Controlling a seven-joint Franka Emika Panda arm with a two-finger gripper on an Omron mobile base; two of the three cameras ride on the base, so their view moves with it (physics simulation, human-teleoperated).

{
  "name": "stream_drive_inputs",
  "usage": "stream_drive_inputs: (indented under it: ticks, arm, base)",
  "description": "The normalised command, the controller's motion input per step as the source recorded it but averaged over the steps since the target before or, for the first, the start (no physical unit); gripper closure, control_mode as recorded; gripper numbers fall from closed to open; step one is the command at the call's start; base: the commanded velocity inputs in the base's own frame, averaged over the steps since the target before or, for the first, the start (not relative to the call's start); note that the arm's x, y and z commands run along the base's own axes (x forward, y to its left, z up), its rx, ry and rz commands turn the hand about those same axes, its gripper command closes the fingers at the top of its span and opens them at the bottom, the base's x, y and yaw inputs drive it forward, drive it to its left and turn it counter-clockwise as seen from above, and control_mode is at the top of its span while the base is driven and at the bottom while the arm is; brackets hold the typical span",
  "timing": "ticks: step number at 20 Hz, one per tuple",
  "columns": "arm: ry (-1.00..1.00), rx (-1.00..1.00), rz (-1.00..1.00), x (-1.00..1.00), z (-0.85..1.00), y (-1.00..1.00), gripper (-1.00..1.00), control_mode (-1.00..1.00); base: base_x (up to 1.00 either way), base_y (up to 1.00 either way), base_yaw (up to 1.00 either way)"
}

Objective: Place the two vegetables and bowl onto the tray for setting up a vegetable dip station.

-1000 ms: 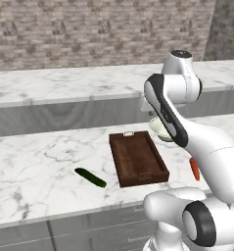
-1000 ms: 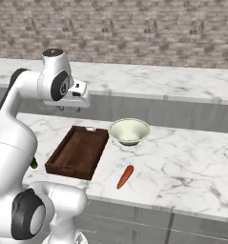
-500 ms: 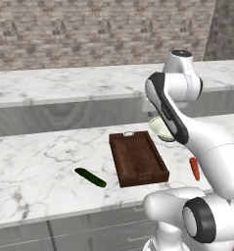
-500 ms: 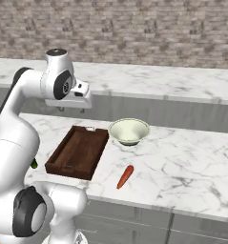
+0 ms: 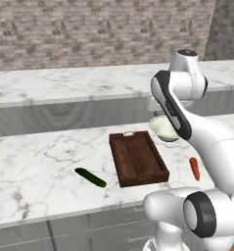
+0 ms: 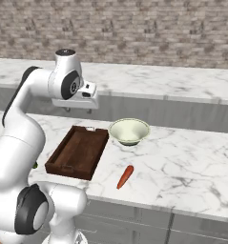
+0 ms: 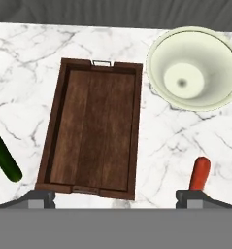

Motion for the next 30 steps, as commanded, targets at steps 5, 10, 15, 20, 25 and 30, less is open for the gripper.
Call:
stream_drive_inputs:
  ticks: [5, 10, 15, 20, 25, 30]
  arm:
    - [0.00, 0.00, 0.01, 0.00, -0.07, -0.16, -1.00, -1.00]
    - [0.00, 0.00, 0.02, 0.03, -0.07, -0.15, -1.00, -1.00]
    - [0.00, 0.06, 0.06, 0.00, -0.06, -0.23, -1.00, -1.00]
    - [0.00, 0.07, 0.05, 0.00, -0.07, -0.25, -1.00, -1.00]
    - [0.00, 0.01, 0.03, 0.09, -0.10, -0.16, -1.00, -1.00]
    - [-0.01, 0.00, 0.06, 0.11, -0.10, -0.12, -1.00, -1.00]
  base:
    - [0.00, 0.00, 0.00]
    - [0.00, 0.00, 0.00]
    - [0.00, 0.00, 0.00]
    - [0.00, 0.00, 0.00]
    - [0.00, 0.00, 0.00]
    - [0.00, 0.00, 0.00]
